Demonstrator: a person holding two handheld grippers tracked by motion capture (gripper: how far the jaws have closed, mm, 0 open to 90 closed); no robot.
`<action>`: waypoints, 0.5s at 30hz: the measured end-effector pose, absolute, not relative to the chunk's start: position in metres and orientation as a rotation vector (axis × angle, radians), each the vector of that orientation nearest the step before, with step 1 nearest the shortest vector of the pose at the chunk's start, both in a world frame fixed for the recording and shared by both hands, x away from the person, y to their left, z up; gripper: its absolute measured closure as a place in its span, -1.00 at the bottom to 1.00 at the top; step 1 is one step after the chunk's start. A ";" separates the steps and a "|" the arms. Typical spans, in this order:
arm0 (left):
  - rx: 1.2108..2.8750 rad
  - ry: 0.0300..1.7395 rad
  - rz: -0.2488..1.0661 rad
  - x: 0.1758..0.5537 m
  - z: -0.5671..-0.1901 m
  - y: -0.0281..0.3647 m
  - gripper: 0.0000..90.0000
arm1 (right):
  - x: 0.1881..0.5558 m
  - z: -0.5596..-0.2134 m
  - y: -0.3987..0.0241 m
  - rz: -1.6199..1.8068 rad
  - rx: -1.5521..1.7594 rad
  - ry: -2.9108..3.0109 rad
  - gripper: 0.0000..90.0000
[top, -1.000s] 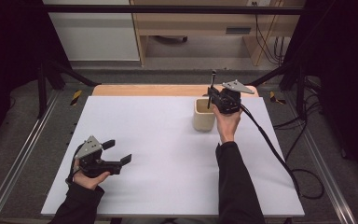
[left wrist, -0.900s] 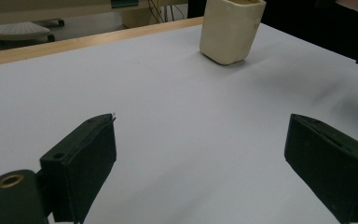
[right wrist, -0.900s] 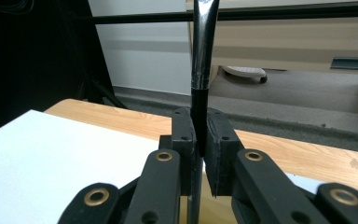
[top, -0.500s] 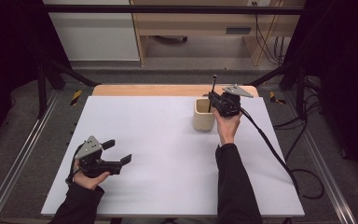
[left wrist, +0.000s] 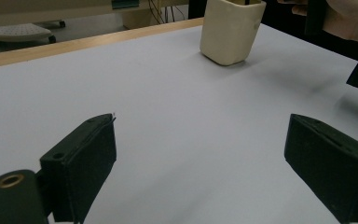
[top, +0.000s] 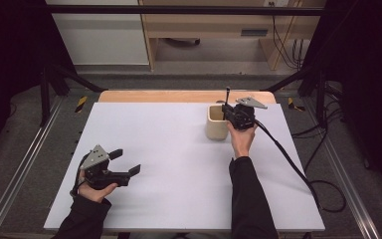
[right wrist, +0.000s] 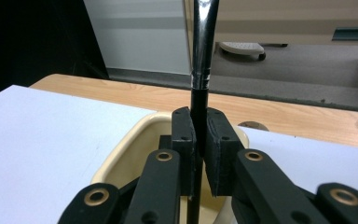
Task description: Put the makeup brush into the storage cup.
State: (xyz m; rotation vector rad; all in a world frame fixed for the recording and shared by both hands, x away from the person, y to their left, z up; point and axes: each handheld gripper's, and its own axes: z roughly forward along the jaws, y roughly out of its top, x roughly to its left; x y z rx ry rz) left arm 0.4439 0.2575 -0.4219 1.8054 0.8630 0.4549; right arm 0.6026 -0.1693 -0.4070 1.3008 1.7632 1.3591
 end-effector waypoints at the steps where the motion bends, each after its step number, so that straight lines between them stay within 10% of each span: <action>1: 1.806 0.863 0.455 0.444 -0.422 0.257 -0.80 | 0.602 -0.408 -0.170 1.357 1.300 1.766 0.85; 15: 1.813 0.859 0.455 0.444 -0.422 0.256 -0.80 | 0.595 -0.418 -0.171 1.324 1.275 1.804 0.75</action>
